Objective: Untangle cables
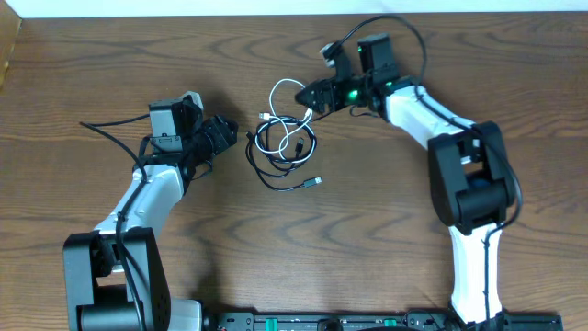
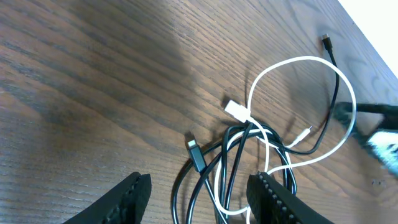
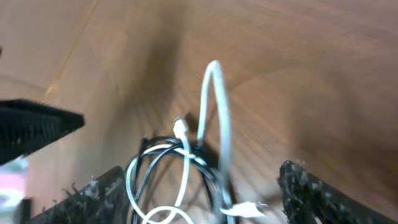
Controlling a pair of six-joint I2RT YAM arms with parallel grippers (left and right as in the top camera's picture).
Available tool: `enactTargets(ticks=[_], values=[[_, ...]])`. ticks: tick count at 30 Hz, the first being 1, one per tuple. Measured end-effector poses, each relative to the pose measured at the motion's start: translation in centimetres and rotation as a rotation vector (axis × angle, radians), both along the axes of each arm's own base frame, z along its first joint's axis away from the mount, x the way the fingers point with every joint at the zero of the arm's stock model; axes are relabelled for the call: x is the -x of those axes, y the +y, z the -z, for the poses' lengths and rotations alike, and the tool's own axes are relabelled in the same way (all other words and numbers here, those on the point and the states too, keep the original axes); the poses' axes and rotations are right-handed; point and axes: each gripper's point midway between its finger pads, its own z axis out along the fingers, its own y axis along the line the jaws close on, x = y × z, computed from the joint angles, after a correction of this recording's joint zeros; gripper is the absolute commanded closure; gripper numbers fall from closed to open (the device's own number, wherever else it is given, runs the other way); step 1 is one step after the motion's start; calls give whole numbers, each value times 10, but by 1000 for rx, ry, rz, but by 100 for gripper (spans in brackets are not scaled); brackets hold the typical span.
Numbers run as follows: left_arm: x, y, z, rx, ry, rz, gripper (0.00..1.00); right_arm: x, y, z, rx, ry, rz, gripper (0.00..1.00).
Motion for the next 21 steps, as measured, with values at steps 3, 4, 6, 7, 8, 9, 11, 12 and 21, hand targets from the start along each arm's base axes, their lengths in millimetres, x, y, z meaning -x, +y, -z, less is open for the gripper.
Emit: enactTargets(ticks=[3,4,6,7,8,9,11,12,21], values=[[0,0,0,0,0,0,46,13,18,1,-43,14,-65,39],[0,0,0,0,0,0,46,18,24,-1,-57,15,-88,43],[0,0,0,0,0,0,46,31,40,-8,-92,5,-148,55],[0,0,0,0,0,0,45,34,46,-11,-104,-7,-169,60],[0,0,0,0,0,0,45,38,51,-13,-115,-14,-187,67],[0,0,0,0,0,0,46,42,58,-17,-130,-22,-209,74],[0,0,0,0,0,0,45,50,67,-22,-153,-35,-245,78],[0,0,0,0,0,0,45,53,71,-25,-169,-40,-264,81],[0,0,0,0,0,0,46,69,80,-87,-405,-164,-457,99]])
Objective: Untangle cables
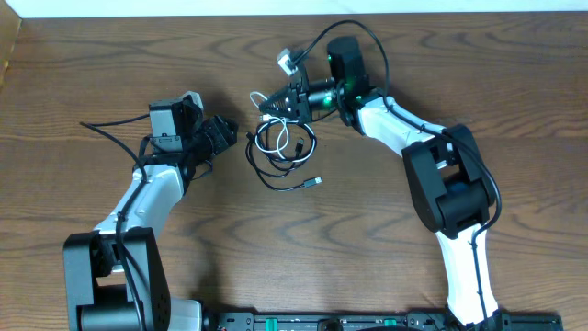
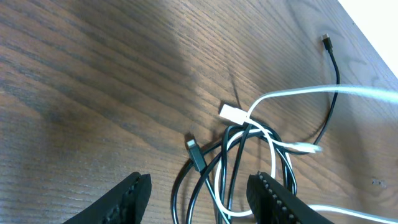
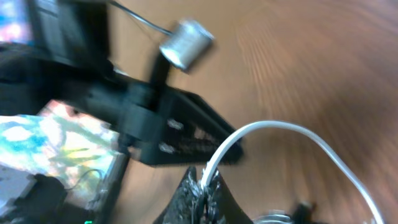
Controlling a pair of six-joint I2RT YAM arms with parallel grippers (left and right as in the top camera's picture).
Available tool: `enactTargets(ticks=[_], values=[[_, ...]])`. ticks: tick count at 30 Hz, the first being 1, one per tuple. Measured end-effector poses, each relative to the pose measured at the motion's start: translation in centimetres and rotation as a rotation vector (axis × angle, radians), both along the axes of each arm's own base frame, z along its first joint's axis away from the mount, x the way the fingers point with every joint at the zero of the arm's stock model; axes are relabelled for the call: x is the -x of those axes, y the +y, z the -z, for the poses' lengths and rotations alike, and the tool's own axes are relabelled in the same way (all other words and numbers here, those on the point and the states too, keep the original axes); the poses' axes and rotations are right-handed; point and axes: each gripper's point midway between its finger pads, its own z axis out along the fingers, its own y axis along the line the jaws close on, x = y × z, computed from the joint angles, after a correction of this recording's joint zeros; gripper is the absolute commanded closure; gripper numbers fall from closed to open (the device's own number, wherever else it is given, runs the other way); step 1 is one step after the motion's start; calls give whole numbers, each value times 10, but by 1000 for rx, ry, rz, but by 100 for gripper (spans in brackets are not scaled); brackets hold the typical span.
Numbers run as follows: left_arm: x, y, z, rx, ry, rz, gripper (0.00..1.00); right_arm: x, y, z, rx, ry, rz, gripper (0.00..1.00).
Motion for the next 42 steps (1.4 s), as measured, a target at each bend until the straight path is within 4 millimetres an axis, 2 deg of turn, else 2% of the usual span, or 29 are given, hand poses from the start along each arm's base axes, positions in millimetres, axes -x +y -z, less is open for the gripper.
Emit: enactTargets(ticks=[7,15,20,23,27,35,42], values=[[0,0,0,0,0,0,45,10,0,-54,-144,-143,-73,99],[0,0,0,0,0,0,45,44,-3,-130,-248,-269,-144,99],[0,0,0,0,-2,4,35,59,-9,-166,-266,-281,-157,99],[-2,-6,-6,24,-27,34,33,62,-11,-173,-268,-275,-157,99],[-5,-25,-22,78,-111,155,33,62,-10,-172,-257,-243,-156,99],[8,-60,-47,183,-229,405,36,60,-11,-171,-250,-225,-152,99],[10,-62,-47,178,-238,432,36,49,-19,-170,-242,-214,-125,99]])
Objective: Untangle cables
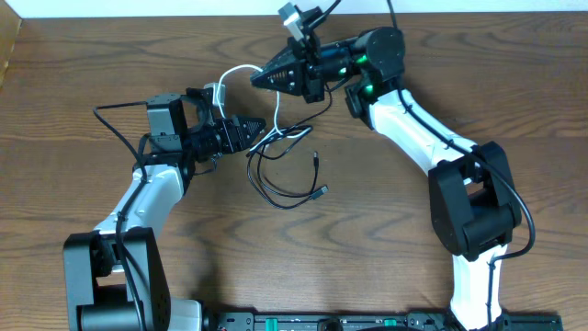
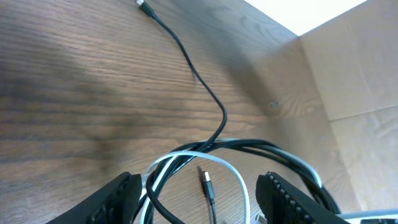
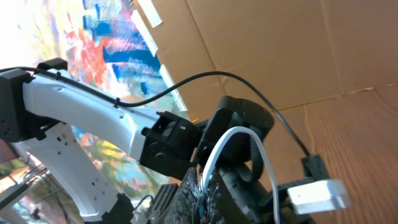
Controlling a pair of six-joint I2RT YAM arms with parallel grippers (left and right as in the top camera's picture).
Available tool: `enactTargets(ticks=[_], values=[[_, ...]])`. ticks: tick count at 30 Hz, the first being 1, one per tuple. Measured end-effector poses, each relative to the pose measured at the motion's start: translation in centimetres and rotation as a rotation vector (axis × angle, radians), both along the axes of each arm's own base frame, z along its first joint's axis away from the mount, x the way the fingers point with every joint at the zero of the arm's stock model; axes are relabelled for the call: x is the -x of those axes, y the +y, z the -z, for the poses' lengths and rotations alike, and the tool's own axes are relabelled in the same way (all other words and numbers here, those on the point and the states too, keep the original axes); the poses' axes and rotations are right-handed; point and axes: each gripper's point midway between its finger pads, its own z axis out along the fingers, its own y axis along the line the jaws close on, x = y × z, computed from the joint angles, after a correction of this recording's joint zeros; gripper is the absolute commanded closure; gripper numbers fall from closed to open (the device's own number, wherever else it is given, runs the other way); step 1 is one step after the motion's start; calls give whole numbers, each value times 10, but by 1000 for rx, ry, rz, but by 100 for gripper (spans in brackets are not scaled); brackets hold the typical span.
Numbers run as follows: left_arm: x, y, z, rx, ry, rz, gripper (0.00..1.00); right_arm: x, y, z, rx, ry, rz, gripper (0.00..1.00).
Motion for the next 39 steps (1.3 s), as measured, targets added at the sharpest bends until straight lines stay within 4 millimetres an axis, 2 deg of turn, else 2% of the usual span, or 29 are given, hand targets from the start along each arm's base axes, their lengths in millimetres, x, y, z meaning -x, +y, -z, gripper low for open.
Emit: enactTargets(ticks=[6,11,18,26,33,39], values=[[-4,22,24,-82,108,-151,36,-14,-7,7,32,72,28,99],[-7,40,37,-135,171,-271,36,-30,-10,25,96,216,65,99],[-10,48,40,-159,183,-321,36,-62,-18,62,192,435,198,99],[-8,58,48,-190,226,-388,36,-96,-44,113,318,634,408,99],[-9,64,50,-196,241,-433,36,-105,-67,156,449,736,545,99],[-9,61,49,-175,251,-429,36,-104,-75,174,516,747,592,99]])
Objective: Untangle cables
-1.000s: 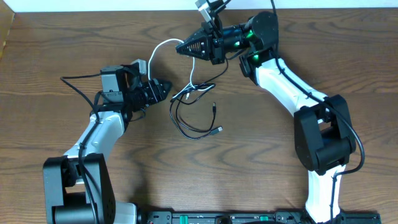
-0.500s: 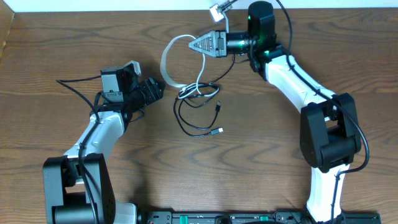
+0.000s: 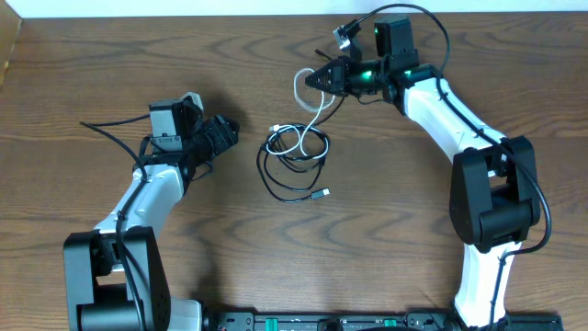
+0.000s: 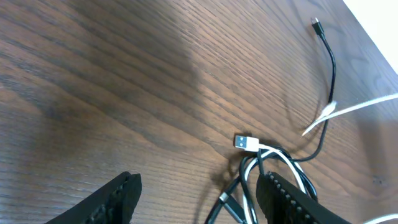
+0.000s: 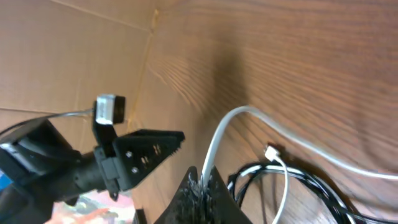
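Note:
A tangle of black and white cables lies on the wooden table at mid-field. My right gripper is above and right of it, shut on the white cable, which arcs from the jaws down into the tangle. My left gripper stands open just left of the tangle, touching nothing. Between its fingers the left wrist view shows the tangle's near edge, a white USB plug and a black cable's free end.
A black plug trails from the tangle toward the table's front. Bare wood surrounds the cables. The table's far edge runs close behind the right gripper. The left arm's open fingers show in the right wrist view.
My left gripper has drawn back from the tangle to its left. The right gripper, still shut on the white cable, has moved right, and the tangle now lies flat further right.
The right gripper stood open over the white loop at the tangle's upper right. Then it was shut on the white cable. Later the cable was held up to the left with the open left gripper reaching into the tangle. Now the left is back and the tangle sits further right.

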Controlling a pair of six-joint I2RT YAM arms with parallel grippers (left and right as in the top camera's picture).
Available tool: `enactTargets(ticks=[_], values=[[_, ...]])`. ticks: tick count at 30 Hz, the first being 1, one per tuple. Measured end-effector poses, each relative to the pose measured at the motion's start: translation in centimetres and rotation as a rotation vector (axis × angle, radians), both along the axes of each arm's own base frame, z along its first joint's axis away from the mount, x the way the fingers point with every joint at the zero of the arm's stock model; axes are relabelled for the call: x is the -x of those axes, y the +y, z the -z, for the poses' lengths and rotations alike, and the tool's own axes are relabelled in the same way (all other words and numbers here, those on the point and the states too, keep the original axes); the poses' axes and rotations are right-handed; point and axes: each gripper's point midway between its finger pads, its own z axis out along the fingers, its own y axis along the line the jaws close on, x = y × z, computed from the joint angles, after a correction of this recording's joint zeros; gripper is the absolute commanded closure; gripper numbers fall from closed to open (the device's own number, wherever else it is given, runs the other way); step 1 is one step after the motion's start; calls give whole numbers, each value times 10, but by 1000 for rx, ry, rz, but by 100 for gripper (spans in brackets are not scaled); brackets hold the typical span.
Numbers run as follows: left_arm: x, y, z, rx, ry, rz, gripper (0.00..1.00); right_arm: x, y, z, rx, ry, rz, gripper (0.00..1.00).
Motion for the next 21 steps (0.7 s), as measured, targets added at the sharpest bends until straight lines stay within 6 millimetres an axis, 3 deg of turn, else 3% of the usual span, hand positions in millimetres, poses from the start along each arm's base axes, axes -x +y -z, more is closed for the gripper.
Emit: enactTargets(ticks=[9,15,21], values=[[16,-26,13,38,78,73,35,7,-10,18,62,75,19,99],[33,-53,21,40,139,144,35,24,-32,56,229,241,99,99],[49,-70,29,27,202,189,35,42,-73,97,502,367,218,99]])
